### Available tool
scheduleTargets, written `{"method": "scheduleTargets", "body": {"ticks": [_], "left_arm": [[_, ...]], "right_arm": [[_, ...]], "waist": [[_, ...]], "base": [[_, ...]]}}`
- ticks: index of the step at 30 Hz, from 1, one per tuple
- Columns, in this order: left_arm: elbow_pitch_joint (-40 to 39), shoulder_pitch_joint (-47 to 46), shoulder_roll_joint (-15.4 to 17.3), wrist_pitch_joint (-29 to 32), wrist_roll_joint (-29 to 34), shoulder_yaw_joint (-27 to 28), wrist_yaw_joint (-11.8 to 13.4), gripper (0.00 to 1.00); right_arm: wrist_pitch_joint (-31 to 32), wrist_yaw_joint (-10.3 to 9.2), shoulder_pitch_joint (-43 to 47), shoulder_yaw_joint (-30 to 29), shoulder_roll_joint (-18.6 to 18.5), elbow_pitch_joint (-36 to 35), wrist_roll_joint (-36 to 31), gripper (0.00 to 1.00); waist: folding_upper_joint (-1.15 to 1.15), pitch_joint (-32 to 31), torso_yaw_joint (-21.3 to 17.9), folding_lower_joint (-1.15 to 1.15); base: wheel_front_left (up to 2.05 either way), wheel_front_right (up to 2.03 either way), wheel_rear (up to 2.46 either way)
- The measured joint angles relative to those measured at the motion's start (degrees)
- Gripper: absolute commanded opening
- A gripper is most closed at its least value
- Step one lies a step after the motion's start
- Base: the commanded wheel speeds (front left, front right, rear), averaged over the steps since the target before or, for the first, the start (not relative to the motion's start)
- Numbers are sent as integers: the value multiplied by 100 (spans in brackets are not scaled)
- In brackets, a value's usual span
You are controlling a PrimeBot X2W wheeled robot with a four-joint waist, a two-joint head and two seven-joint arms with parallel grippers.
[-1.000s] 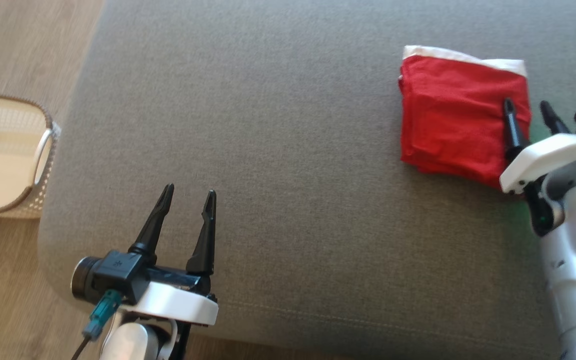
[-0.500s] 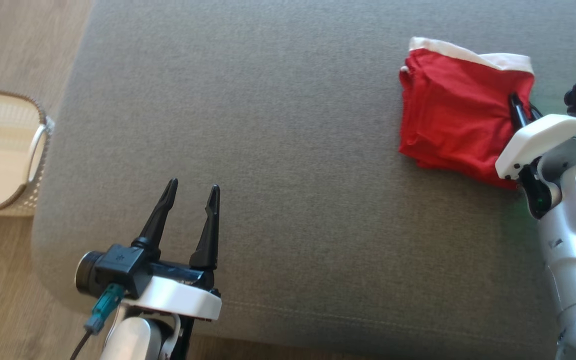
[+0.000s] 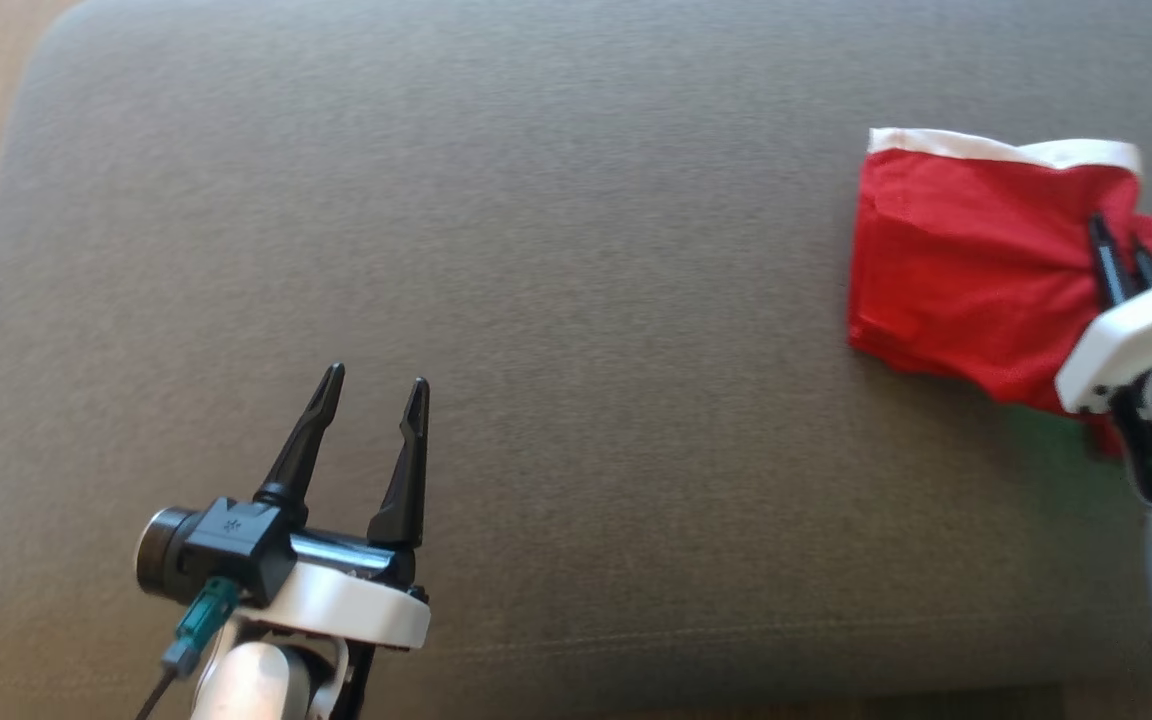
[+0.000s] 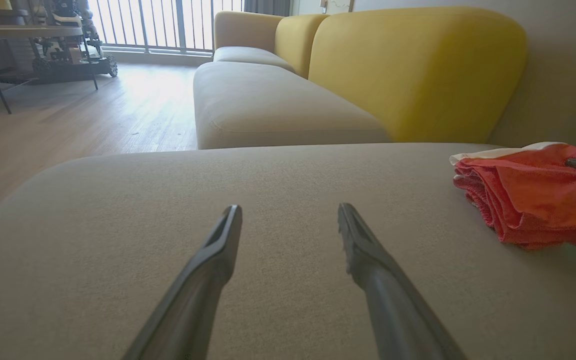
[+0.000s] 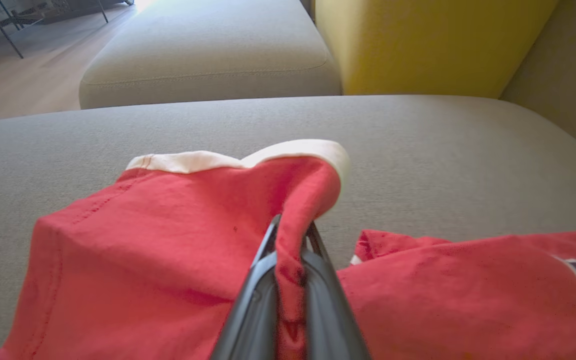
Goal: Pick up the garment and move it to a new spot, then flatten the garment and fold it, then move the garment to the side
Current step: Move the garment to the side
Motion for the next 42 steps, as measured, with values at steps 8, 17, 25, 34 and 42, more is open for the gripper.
{"method": "scheduleTargets", "body": {"ticks": [8, 17, 25, 34, 42], "left_arm": [[-3, -5, -2, 0, 88, 148, -155, 100], [-132, -77, -2, 0, 100, 387, -307, 100], [-187, -77, -3, 0, 100, 487, -353, 100], [-281, -79, -3, 0, 152, 527, -383, 100], [-324, -61, -4, 0, 3, 535, -120, 100]], "right_arm": [[769, 0, 983, -457, -237, -1842, -154, 0], [594, 0, 1300, -1162, -257, -2819, -1426, 0], [334, 0, 1283, -1338, 97, -2831, -2056, 20], [-892, 0, 1105, -1642, 392, -3085, -2761, 100], [-1750, 0, 1070, -999, 858, -3176, -2696, 100]], "waist": [[0, 39, -418, 0], [0, 183, -422, 0], [0, 261, -411, 0], [0, 283, -509, 0], [0, -47, -560, 0]], "base": [[0, 0, 0], [0, 0, 0], [0, 0, 0], [0, 0, 0], [0, 0, 0]]}}
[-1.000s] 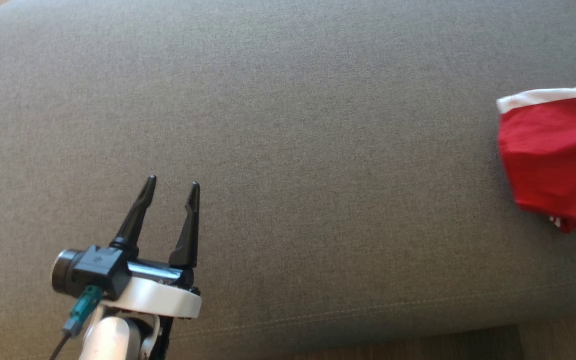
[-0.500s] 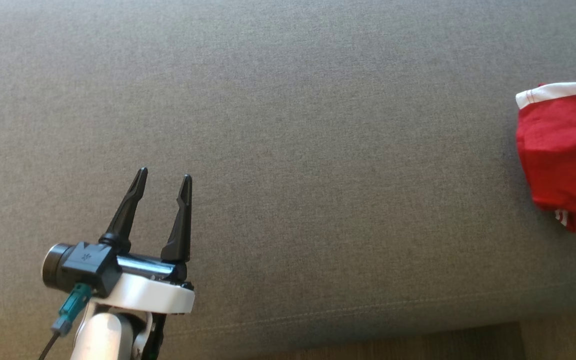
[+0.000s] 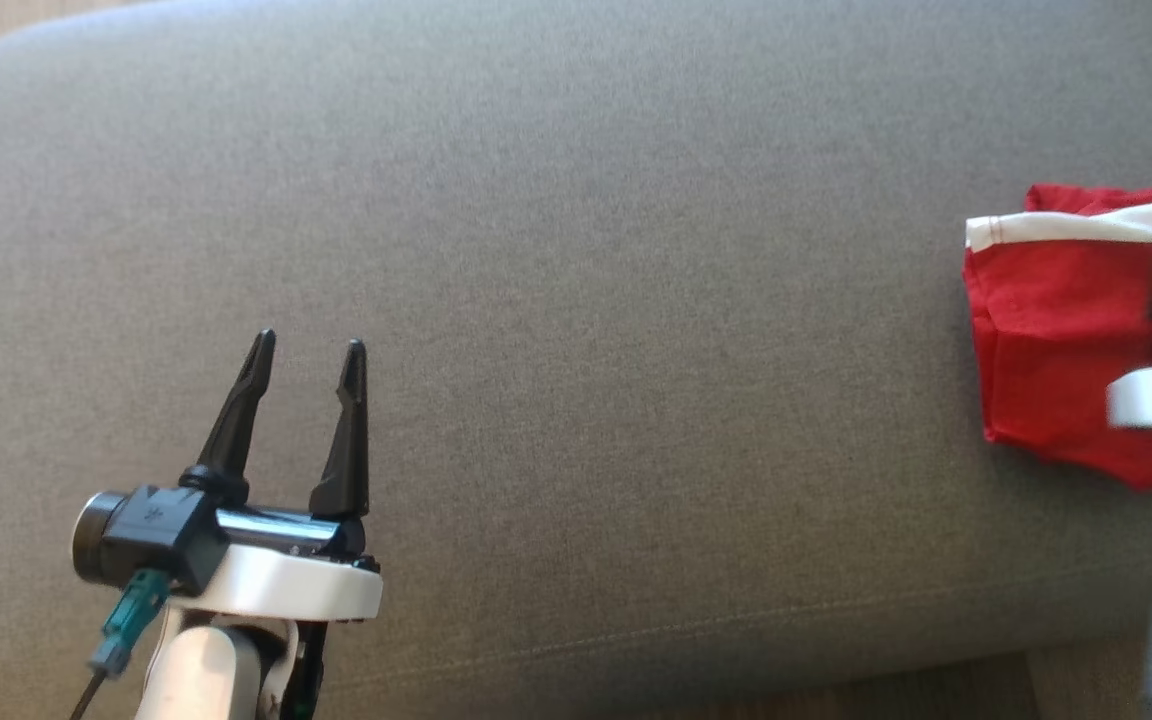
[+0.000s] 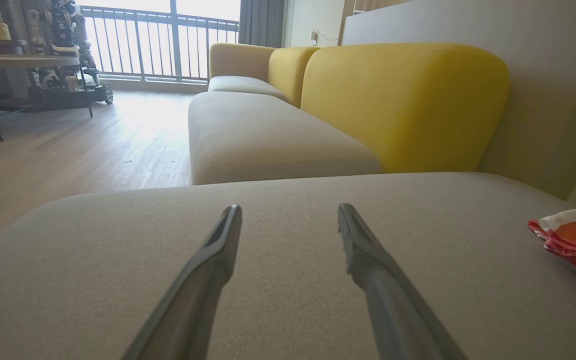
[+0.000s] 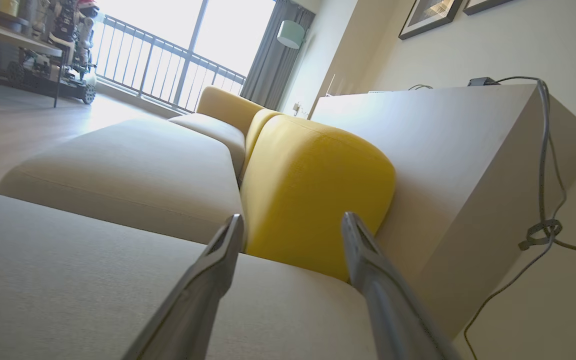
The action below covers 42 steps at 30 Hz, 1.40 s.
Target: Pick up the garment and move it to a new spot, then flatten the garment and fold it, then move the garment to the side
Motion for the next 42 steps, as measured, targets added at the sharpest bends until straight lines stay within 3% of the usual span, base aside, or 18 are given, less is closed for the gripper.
{"method": "scheduleTargets", "body": {"ticks": [3, 7, 13, 19, 28, 29, 34, 42], "left_arm": [[-11, 27, 0, 0, -109, -14, 122, 100], [-12, 77, -2, 0, -366, -51, 300, 100], [49, 375, 0, 0, -468, -111, 642, 100], [155, 692, 1, 0, -398, -241, 836, 100], [231, 916, 3, 0, -315, -234, 779, 100], [244, 920, 4, 0, -315, -237, 742, 0], [681, 1129, -1, 4, -336, -244, 735, 0], [736, 1172, 4, 103, -915, -230, 720, 0]], "right_arm": [[-45, 0, 187, 331, 14, 90, 328, 100], [-48, 0, 666, 994, 25, 259, 1415, 100], [-48, 0, 1306, 1766, 38, 363, 2414, 100], [-48, 0, 2126, 1791, 45, 288, 2796, 100], [-47, 0, 2446, 1707, 65, 214, 3012, 100], [-47, 0, 2446, 1710, 65, 214, 3020, 0], [-30, 0, 2539, 1756, 99, 676, 3030, 0], [51, 0, 2566, 1762, 100, 750, 3560, 0]], "waist": [[0, -128, 12, 0], [0, -401, 99, 0], [0, -827, 358, 0], [0, -1220, 688, 0], [0, -1507, 923, 0], [0, -1514, 916, 0], [0, -1519, 909, 0], [0, -1508, 860, 0]], "base": [[0, 0, 0], [0, 0, 0], [0, 0, 0], [0, 0, 0], [0, 0, 0], [0, 0, 0], [0, 0, 0], [0, 0, 0]]}}
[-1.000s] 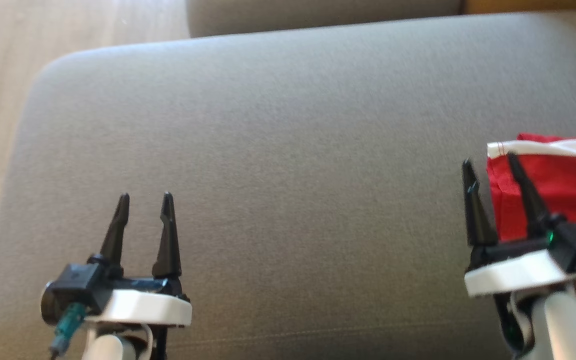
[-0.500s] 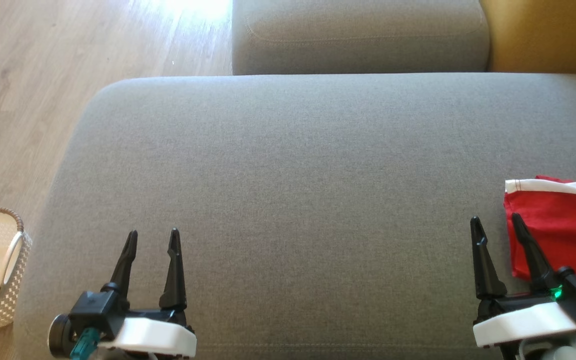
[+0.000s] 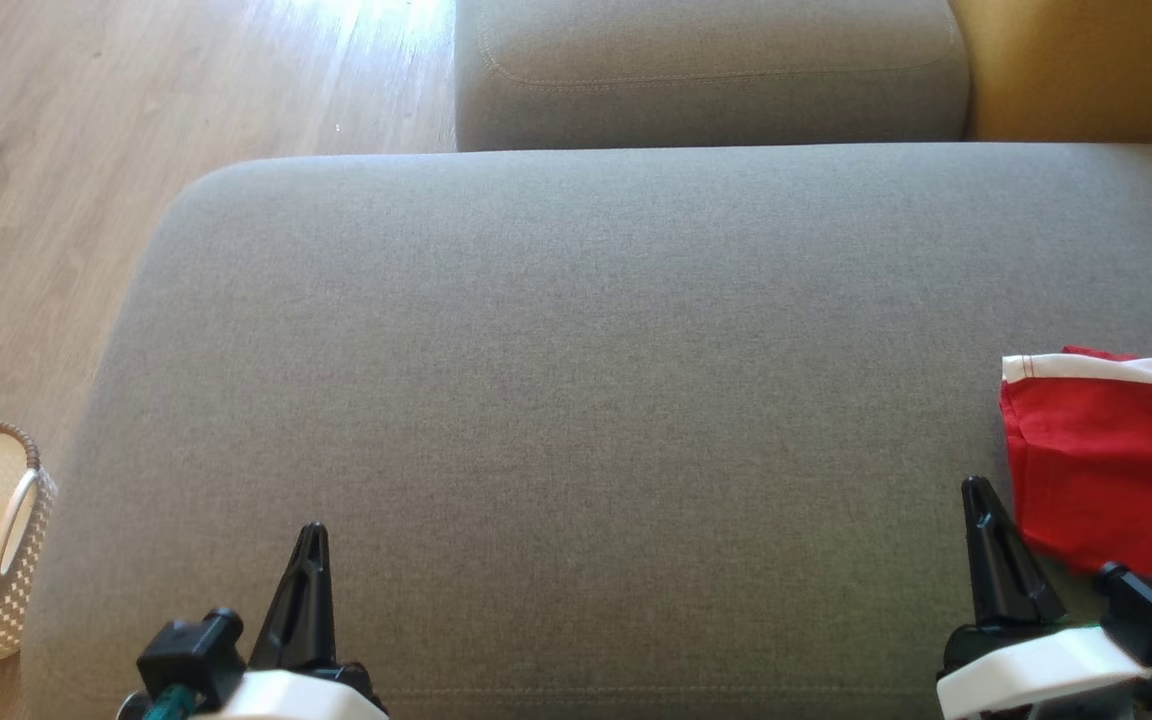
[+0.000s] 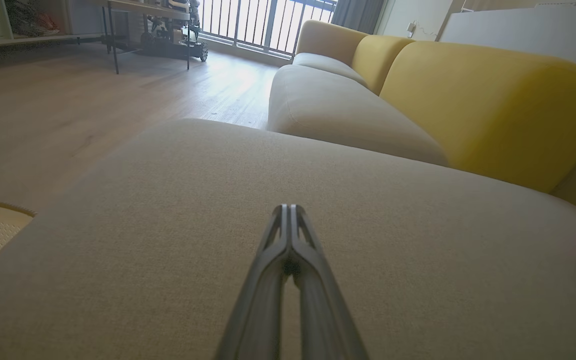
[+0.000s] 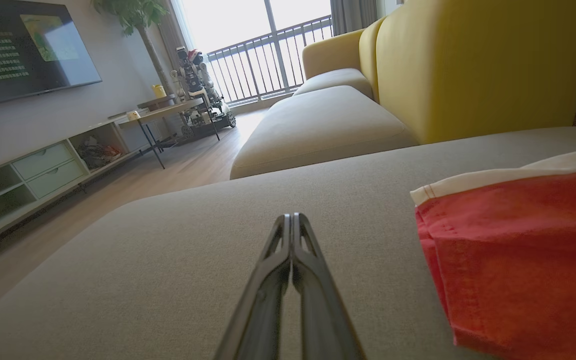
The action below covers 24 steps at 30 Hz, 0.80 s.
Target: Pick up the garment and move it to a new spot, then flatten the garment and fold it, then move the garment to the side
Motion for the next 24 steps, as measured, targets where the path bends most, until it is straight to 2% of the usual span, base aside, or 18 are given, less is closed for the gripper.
{"method": "scheduleTargets", "body": {"ticks": [24], "left_arm": [[240, -264, 51, 304, -1663, 172, -229, 0]], "right_arm": [[348, 0, -163, -2, -10, 201, 1599, 0]], "waist": [[0, 28, -139, 0]], "base": [[0, 0, 0]]}}
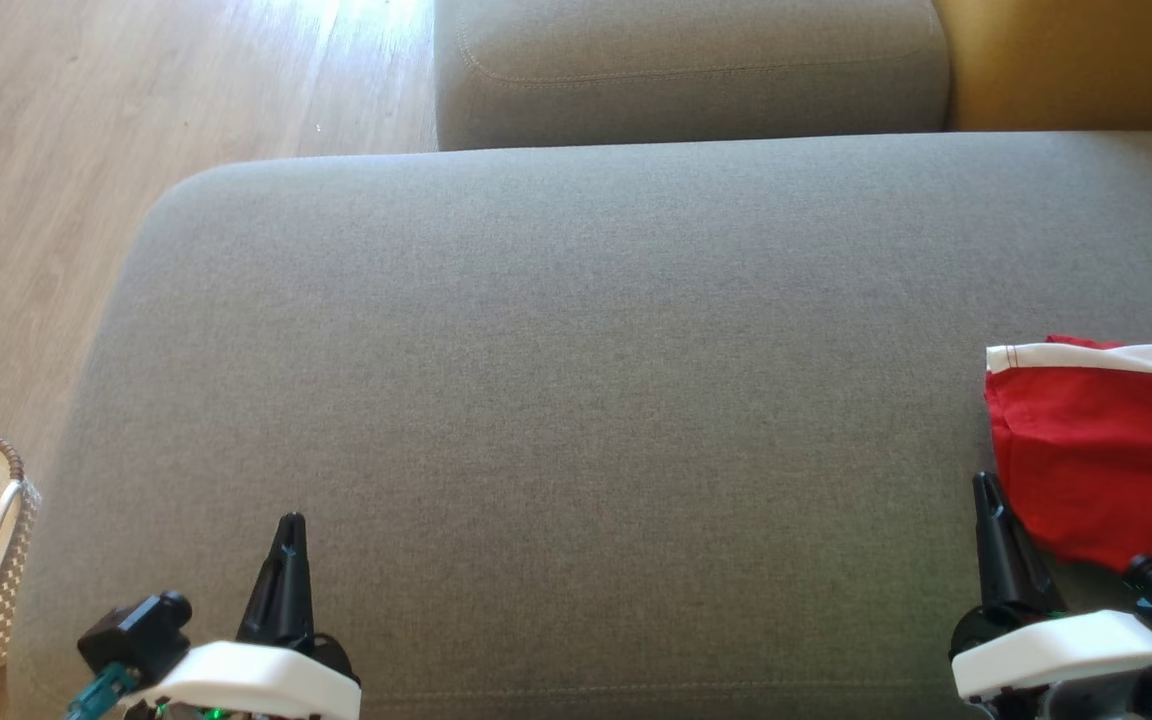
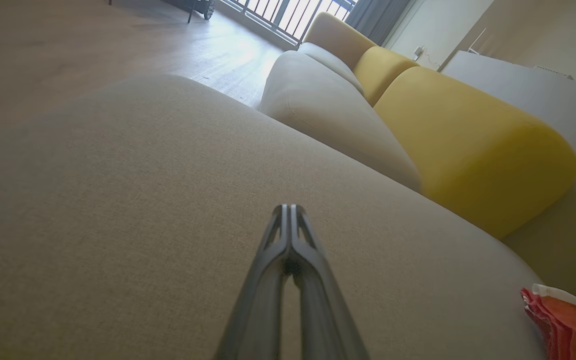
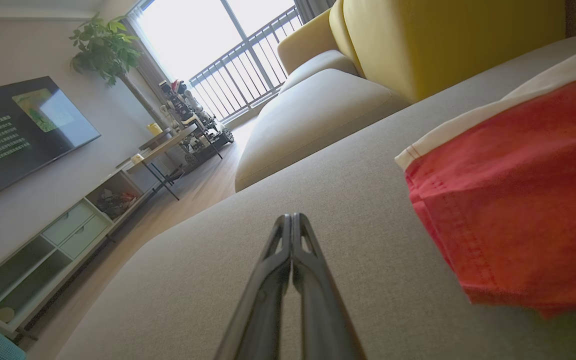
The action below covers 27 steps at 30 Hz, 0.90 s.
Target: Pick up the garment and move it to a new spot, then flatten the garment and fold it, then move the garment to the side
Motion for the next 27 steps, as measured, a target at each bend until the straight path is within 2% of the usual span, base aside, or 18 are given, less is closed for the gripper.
{"method": "scheduleTargets", "body": {"ticks": [27], "left_arm": [[194, -252, 35, 366, -1771, 214, -223, 0]], "right_arm": [[399, 0, -244, -30, -26, 211, 1707, 0]], "waist": [[0, 32, -151, 0]], "base": [[0, 0, 0]]}}
